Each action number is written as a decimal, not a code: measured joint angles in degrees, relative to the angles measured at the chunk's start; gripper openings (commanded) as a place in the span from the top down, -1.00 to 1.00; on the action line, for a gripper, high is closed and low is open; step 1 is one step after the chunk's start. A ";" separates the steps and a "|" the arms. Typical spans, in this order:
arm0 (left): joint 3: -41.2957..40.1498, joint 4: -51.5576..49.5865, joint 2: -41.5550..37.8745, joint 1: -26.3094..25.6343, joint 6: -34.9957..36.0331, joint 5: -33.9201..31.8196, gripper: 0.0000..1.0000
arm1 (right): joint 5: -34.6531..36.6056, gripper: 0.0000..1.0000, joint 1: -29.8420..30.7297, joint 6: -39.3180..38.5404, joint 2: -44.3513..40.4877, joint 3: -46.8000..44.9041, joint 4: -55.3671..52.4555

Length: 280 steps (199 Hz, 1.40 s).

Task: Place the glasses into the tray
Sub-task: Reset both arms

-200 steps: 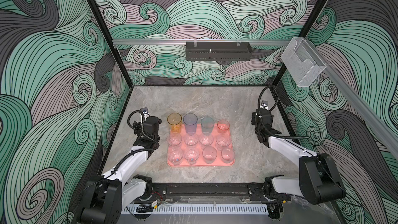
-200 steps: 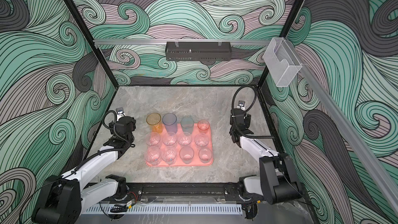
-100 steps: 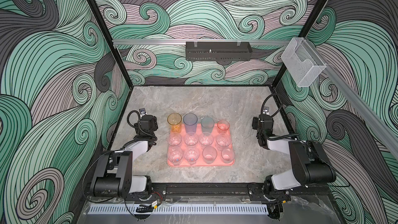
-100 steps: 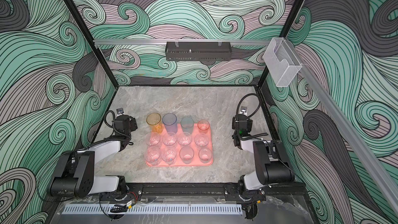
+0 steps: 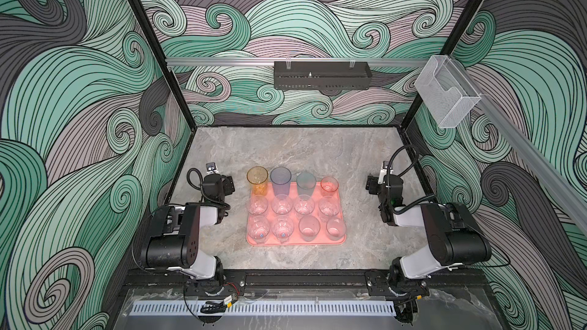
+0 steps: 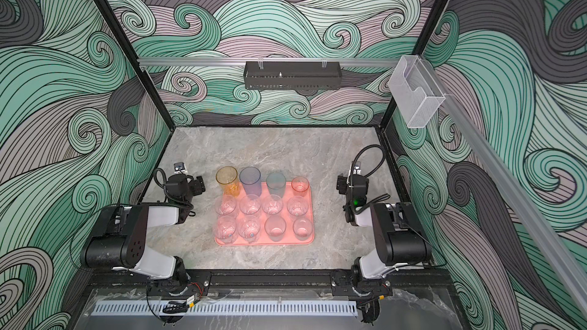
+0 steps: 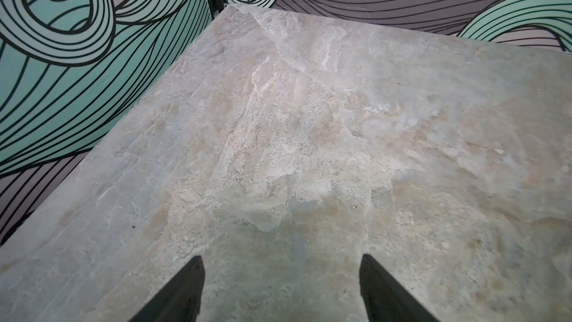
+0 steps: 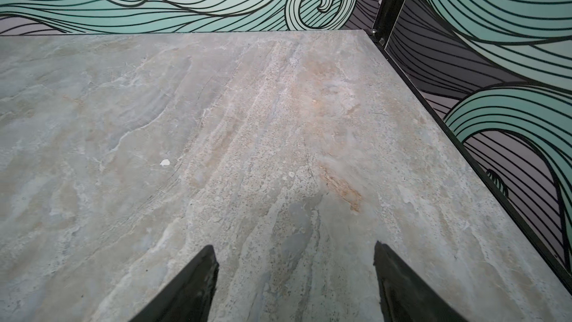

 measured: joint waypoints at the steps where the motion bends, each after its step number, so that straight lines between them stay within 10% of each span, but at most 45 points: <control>1: 0.04 0.00 0.00 0.00 0.00 0.04 -0.66 | -0.02 -0.67 0.00 0.00 0.00 0.00 0.02; 42: 0.92 0.00 0.07 0.00 0.13 0.66 -0.71 | -0.81 -0.99 -0.11 -0.11 0.00 0.02 0.85; 54: 0.96 0.00 0.07 0.00 0.13 0.74 -0.97 | -0.87 -0.99 -0.15 -0.22 0.00 0.02 0.96; 280: 1.57 -0.24 0.09 -0.83 1.90 0.22 -0.97 | -1.11 -0.99 -0.15 -0.22 0.00 0.02 1.66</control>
